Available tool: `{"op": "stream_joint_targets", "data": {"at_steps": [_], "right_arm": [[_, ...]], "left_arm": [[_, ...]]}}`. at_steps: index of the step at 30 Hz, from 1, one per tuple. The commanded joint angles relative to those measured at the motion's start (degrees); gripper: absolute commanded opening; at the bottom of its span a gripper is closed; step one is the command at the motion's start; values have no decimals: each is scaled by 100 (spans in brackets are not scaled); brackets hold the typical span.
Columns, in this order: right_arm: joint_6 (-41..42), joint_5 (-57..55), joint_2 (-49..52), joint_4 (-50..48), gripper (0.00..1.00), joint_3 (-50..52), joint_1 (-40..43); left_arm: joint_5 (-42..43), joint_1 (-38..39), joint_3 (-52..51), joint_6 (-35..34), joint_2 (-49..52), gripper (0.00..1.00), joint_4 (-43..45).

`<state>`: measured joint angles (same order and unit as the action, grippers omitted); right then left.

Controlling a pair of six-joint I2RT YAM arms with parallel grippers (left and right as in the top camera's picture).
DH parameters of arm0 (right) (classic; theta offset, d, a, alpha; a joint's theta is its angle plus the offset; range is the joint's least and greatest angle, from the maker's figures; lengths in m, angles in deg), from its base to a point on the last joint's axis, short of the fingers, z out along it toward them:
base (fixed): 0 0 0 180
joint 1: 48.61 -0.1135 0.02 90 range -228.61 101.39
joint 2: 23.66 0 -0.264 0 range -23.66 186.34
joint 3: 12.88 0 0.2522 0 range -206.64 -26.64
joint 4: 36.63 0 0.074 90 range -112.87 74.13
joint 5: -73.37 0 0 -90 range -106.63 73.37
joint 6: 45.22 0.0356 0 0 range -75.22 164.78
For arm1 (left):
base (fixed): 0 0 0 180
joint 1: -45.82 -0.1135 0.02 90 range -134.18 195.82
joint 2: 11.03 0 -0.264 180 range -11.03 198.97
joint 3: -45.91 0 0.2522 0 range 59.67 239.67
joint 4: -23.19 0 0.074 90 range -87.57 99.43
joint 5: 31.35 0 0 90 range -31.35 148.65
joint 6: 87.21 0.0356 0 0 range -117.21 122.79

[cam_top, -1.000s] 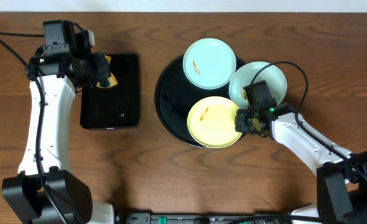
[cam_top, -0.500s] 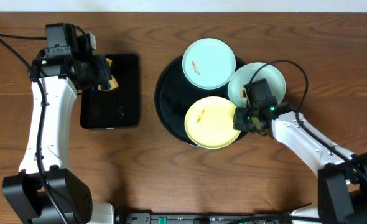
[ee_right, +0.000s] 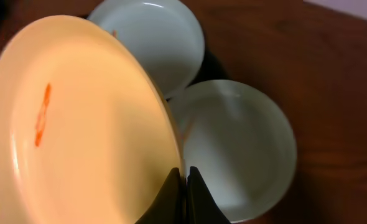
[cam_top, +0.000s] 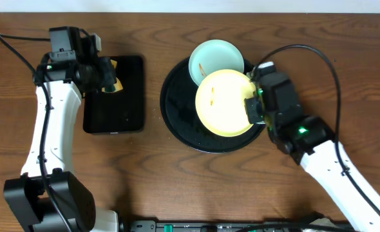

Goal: Clean dirty plates on tray and stack at the side
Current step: 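Grasp the yellow plate rim with the right gripper and tilt it up, then move the sponge with the left gripper onto the yellow plate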

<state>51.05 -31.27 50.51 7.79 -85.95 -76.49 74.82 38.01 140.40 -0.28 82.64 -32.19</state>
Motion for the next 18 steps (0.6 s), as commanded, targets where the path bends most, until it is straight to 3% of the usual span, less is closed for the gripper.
{"op": "stream_joint_targets", "data": {"at_steps": [1,8,13,18], "right_arm": [[188,-988,164,-2,1,2,-212],[1106,-1169,527,-7,1,2,-168],[1644,474,535,31,2,2,249],[1902,1912,542,546,2,20,837]], "left_arm": [[-28,-20,-79,326,35,8,210],[-11,7,-79,127,-538,7,400],[-9,271,-79,-179,-1113,7,503],[-11,1036,-79,-297,-1351,7,796]]}}
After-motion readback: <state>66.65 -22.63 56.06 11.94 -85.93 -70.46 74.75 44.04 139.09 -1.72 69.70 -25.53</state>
